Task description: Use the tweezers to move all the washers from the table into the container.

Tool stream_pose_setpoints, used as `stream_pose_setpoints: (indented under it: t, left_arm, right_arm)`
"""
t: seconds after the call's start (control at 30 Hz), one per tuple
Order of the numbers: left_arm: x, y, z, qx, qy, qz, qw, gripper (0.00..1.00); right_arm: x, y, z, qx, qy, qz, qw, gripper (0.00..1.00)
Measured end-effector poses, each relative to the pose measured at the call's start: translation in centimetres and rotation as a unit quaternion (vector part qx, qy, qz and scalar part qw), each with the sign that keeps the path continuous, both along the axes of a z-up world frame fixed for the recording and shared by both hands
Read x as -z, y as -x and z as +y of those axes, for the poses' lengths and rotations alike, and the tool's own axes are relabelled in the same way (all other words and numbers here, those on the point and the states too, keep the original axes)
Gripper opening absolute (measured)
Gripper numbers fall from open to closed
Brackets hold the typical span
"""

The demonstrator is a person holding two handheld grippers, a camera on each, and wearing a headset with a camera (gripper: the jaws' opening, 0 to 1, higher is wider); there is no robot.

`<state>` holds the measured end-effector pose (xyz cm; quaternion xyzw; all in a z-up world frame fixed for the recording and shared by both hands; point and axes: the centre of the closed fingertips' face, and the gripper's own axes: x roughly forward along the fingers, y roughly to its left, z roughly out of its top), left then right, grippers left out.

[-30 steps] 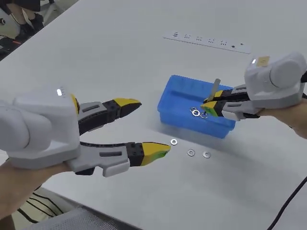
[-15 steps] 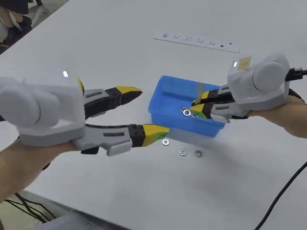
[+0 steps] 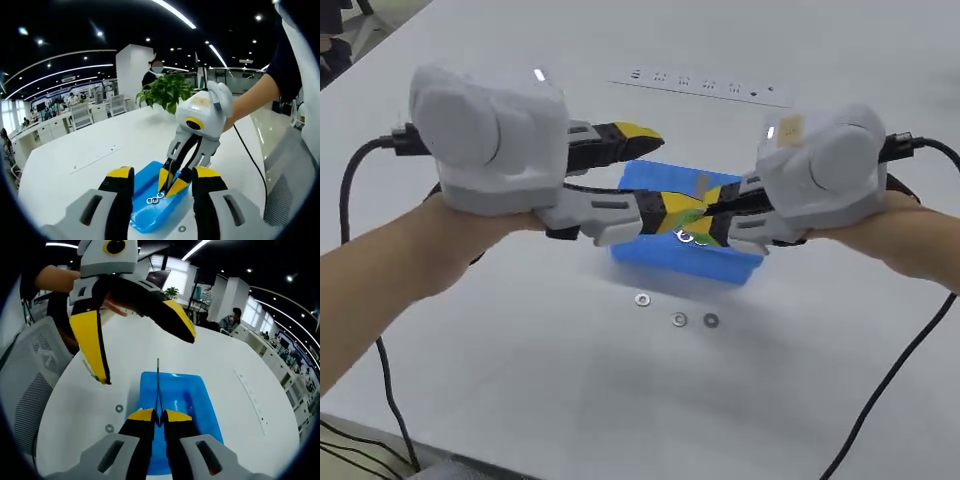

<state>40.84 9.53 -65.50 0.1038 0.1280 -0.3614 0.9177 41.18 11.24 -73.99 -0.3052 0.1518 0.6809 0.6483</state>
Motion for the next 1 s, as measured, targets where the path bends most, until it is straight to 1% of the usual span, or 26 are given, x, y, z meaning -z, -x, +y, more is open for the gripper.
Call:
stream_pose_setpoints:
  t: [0.07, 0.17, 0.23, 0.33, 0.37, 0.43, 0.5, 0.53, 0.57, 0.63, 0.77, 0.8, 0.83, 0.93, 1.0]
  left_arm:
    - [0.5, -0.3, -0.1, 0.01, -0.007, 0.006, 0.9999, 0.49]
    - [0.9, -0.3, -0.6, 0.03, -0.019, 0.013, 0.9993, 0.39]
    - [1.1, -0.3, -1.0, 0.04, -0.025, 0.016, 0.9988, 0.38]
    - [1.3, -0.4, -0.9, 0.052, -0.028, 0.017, 0.9981, 0.29]
    - [1.2, -0.3, -1.1, 0.055, -0.027, 0.018, 0.9979, 0.25]
    - [1.2, -0.1, -1.6, 0.07, -0.026, 0.021, 0.997, 0.21]
    - [1.2, 0.0, -1.9, 0.076, -0.035, 0.02, 0.9963, 0.2]
    - [1.3, 0.1, -2.0, 0.082, -0.046, 0.017, 0.9954, 0.18]
    - [1.3, 0.2, -2.0, 0.087, -0.048, 0.019, 0.9949, 0.14]
    - [1.3, 0.4, -2.2, 0.096, -0.048, 0.02, 0.994, 0.09]
    - [1.3, 0.7, -2.2, 0.103, -0.058, 0.018, 0.9929, 0.08]
    - [1.3, 0.8, -2.2, 0.103, -0.058, 0.02, 0.9928, 0.08]
    - [1.3, 0.9, -2.3, 0.105, -0.062, 0.016, 0.9924, 0.07]
    - [1.2, 1.0, -2.3, 0.098, -0.065, 0.017, 0.9929, 0.06]
    - [1.0, 1.1, -2.4, 0.095, -0.067, 0.014, 0.9931, 0.06]
  right_arm:
    - [-0.2, 0.1, 0.1, -0.002, -0.001, -0.002, 1.0, 0.08]
    - [-0.6, 0.6, 0.3, -0.011, -0.004, -0.007, 0.9999, 0.08]
    - [-0.7, 0.7, 0.4, -0.015, -0.004, -0.011, 0.9998, 0.08]
    - [-0.8, 0.8, 0.3, -0.02, -0.003, -0.016, 0.9997, 0.08]
    - [-0.8, 0.9, 0.3, -0.019, -0.003, -0.017, 0.9997, 0.08]
    - [-0.9, 0.9, 0.3, -0.02, -0.004, -0.017, 0.9996, 0.08]
    - [-1.0, 0.9, 0.2, -0.02, -0.003, -0.018, 0.9996, 0.08]
    - [-1.0, 0.9, 0.2, -0.02, -0.004, -0.018, 0.9996, 0.08]
    - [-1.0, 0.9, 0.2, -0.019, -0.004, -0.018, 0.9996, 0.08]
    - [-1.1, 0.9, 0.1, -0.018, -0.005, -0.019, 0.9997, 0.08]
    - [-1.1, 1.1, 0.1, -0.023, -0.003, -0.022, 0.9995, 0.08]
    - [-1.1, 1.2, 0.1, -0.027, -0.002, -0.025, 0.9993, 0.08]
    - [-1.2, 1.3, 0.1, -0.03, -0.003, -0.026, 0.9992, 0.08]
    - [-1.2, 1.4, 0.1, -0.029, -0.005, -0.026, 0.9992, 0.09]
    - [-1.4, 1.4, 0.1, -0.029, -0.008, -0.027, 0.9992, 0.09]
